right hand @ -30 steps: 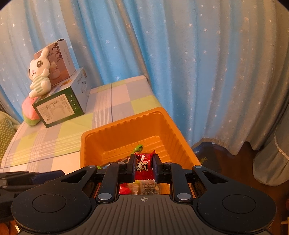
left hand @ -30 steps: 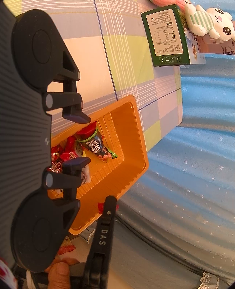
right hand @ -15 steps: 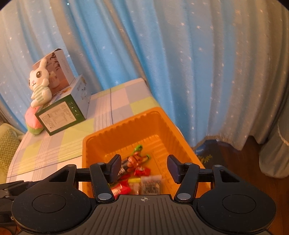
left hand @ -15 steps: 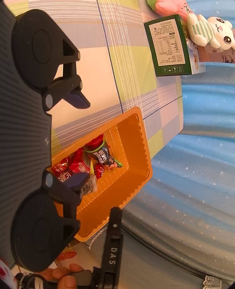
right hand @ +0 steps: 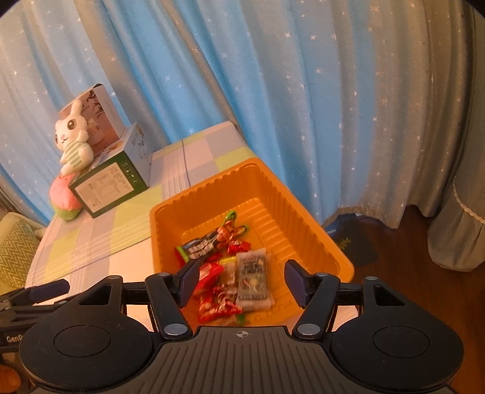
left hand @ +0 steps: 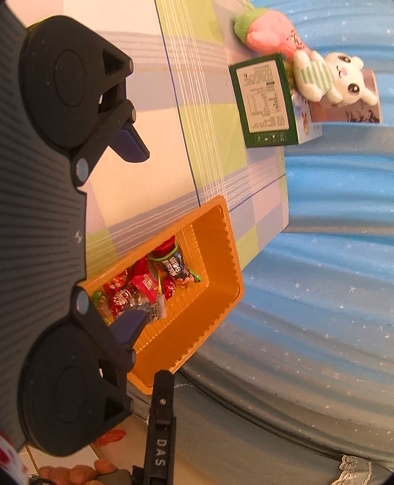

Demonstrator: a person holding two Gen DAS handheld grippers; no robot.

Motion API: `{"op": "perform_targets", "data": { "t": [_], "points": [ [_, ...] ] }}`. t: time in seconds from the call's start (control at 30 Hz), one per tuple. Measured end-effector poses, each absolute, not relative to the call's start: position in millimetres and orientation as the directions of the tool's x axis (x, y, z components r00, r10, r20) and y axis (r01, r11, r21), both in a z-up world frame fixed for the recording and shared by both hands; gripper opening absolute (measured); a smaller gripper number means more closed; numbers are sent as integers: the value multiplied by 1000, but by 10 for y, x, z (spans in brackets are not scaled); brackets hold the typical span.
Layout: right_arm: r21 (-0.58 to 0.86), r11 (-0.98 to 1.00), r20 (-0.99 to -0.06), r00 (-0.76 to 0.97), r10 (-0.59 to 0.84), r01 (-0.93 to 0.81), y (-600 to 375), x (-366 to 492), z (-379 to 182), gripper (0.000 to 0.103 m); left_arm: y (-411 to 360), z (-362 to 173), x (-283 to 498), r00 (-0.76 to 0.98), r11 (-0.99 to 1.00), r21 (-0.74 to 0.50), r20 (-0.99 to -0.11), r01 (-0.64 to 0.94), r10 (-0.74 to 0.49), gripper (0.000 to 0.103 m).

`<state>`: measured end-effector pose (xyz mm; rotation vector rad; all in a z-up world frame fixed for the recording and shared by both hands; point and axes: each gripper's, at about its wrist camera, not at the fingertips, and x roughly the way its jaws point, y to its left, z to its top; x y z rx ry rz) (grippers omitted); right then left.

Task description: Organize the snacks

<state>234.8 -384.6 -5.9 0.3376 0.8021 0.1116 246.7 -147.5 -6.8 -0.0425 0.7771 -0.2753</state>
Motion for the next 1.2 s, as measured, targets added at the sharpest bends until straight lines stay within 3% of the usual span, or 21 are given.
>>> {"op": "perform_targets", "data": {
  "t": [0.3,1.2],
  "points": [
    [289,957,-692,691,210,-1,-3686,1895,177,77,-1293,142,1994,691,970,-159,-680,186,-244,102],
    [228,973,-670,721,177,-27,-3410,914,521,77,-1134,510,912,739,992,-95,-661,87,-129,102]
  ]
}}
